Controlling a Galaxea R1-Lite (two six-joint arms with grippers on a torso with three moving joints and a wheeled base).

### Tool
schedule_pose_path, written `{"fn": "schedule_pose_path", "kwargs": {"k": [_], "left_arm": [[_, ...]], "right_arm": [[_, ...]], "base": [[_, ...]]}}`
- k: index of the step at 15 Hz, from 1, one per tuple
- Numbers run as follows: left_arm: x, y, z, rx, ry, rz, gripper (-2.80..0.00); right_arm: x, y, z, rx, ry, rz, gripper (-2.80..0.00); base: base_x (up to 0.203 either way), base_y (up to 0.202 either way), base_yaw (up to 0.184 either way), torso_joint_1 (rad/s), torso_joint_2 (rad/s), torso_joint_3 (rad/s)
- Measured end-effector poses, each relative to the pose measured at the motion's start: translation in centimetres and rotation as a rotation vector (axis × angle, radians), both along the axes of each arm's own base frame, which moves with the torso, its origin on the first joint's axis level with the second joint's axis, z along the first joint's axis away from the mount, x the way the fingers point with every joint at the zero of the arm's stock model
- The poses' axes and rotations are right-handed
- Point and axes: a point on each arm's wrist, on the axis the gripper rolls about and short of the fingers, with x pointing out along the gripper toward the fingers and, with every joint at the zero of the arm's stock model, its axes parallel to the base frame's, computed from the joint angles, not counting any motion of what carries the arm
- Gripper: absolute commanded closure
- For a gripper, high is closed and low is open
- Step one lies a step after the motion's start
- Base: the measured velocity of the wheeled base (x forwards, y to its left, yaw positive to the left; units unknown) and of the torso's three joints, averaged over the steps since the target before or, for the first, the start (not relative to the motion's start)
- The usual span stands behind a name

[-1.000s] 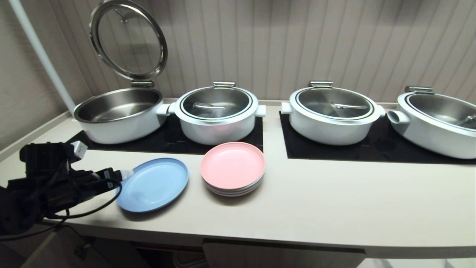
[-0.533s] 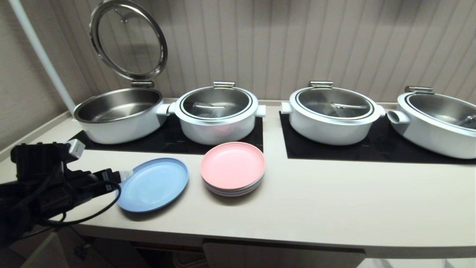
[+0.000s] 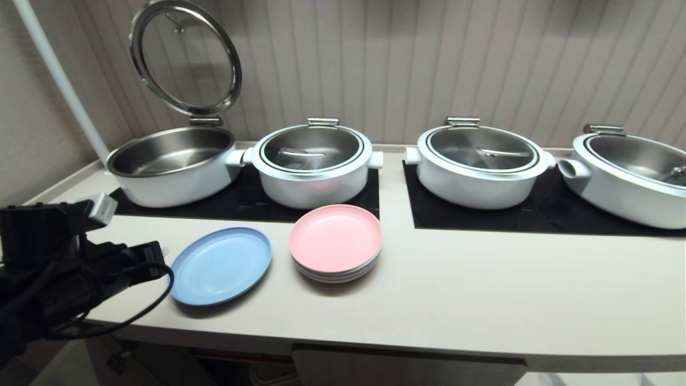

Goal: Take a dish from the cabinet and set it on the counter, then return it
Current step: Pick up the plate from the table

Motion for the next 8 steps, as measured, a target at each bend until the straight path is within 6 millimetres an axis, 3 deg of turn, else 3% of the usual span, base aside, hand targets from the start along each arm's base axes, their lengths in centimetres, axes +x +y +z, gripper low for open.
{"fn": "schedule_pose_path", "kwargs": {"k": [8], "left_arm": [[-1.8,0.1,2.3,0.063,-0.104,-0.026,0.0]], "right_arm": [[0.0,0.0,0.0,0.0,0.0,0.0,0.0]], "base": [[0.0,0.0,0.0,0.0,0.0,0.0]]}}
